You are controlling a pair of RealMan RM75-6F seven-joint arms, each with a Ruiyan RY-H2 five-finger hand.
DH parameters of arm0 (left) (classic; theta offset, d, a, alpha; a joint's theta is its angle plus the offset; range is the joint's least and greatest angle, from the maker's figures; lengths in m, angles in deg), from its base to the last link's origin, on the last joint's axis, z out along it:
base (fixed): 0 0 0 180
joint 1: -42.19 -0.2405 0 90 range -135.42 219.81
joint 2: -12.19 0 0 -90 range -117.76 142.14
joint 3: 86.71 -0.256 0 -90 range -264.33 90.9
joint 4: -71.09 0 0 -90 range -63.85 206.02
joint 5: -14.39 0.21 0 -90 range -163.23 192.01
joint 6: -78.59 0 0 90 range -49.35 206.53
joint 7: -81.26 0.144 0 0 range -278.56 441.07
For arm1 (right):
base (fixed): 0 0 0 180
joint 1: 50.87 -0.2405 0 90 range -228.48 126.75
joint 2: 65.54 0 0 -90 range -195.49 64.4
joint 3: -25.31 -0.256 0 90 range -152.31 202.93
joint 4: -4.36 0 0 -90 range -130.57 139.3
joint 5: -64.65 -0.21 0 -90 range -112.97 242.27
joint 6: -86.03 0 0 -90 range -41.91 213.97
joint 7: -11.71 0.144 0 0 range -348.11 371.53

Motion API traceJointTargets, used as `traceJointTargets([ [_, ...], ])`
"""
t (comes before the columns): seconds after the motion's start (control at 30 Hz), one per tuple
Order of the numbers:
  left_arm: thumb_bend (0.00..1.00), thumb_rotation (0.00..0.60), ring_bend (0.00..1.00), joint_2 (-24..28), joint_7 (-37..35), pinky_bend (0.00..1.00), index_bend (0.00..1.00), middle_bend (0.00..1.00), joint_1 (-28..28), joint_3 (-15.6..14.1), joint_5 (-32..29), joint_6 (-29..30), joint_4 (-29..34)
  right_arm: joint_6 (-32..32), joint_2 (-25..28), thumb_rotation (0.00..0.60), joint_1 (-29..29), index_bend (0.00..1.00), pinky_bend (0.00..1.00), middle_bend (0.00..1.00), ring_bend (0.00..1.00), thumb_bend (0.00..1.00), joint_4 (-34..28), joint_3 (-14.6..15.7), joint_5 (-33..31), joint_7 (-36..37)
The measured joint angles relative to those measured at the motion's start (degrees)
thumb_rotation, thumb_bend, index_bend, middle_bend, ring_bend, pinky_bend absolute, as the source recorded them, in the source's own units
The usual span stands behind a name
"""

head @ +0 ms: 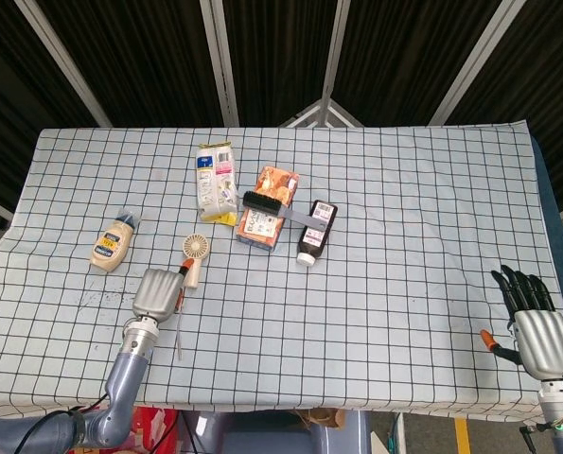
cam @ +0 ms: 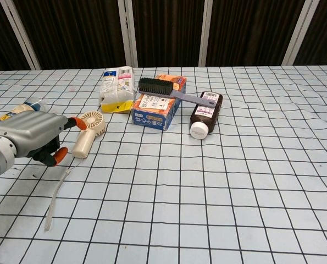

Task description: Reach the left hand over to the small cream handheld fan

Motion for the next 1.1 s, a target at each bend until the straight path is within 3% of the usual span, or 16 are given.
traceJointTargets([
  [1.1, 0.74, 0.6, 0.66, -1.91, 0.94, 0.71, 0.19, 0.91, 1.37, -1.38, -4.58, -2.15, -4.58, -0.04, 0.01, 0.6, 0.02, 0.04, 0.0, 0.0, 0.0, 0.28, 0.03, 0.02, -0.01, 0.24],
])
